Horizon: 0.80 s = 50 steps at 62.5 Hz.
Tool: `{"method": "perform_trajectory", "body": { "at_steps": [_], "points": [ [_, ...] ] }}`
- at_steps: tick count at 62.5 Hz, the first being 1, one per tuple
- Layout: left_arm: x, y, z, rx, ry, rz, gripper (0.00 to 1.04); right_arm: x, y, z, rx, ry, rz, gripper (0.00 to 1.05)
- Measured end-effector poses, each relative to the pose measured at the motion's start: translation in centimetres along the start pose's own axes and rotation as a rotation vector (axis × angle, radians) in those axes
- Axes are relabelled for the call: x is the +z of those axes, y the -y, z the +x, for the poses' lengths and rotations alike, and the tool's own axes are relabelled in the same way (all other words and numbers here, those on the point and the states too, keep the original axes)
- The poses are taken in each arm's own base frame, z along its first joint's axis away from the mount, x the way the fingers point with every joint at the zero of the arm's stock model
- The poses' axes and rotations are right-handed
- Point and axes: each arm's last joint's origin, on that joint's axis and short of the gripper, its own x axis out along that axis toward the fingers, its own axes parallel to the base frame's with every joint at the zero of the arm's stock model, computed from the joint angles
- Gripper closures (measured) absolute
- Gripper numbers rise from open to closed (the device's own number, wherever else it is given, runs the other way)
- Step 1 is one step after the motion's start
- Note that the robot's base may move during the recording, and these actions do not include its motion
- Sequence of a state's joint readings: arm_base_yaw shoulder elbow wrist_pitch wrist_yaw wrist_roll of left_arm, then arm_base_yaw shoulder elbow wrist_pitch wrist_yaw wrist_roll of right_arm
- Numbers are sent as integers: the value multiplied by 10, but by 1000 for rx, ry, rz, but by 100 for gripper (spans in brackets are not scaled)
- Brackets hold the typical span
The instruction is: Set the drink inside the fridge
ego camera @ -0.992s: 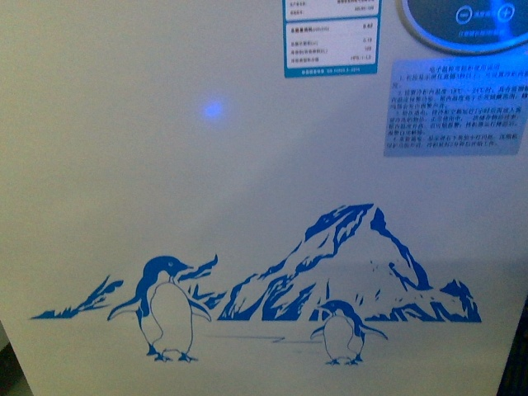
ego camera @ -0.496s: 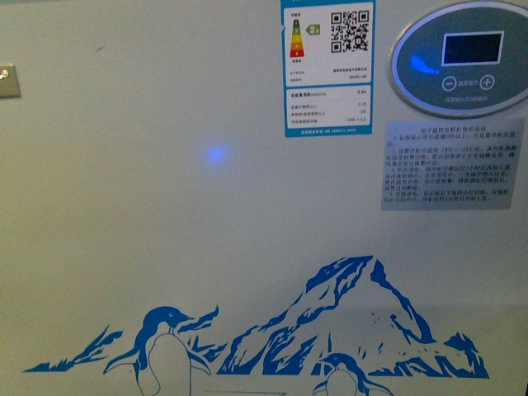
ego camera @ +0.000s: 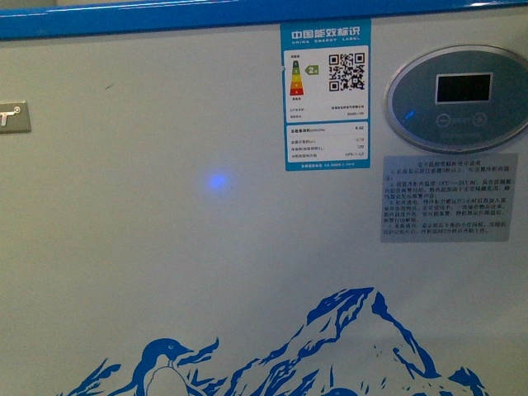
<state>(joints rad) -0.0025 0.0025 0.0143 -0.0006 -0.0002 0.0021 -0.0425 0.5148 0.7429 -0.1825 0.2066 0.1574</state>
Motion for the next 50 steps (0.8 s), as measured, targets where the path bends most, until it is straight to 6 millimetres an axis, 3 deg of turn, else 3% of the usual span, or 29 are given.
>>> {"method": "perform_trajectory", "body": {
  "at_steps": [13, 29, 50],
  "points": [
    [0, 0, 0, 0, 0, 0, 8, 6, -2, -13, 43, 62, 26, 63],
    [0, 0, 0, 0, 0, 0, 8, -10, 0, -8, 10, 47, 18, 63],
    [0, 0, 0, 0, 0, 0, 8, -11, 2, -7, 1, 44, 16, 63]
  ]
}}
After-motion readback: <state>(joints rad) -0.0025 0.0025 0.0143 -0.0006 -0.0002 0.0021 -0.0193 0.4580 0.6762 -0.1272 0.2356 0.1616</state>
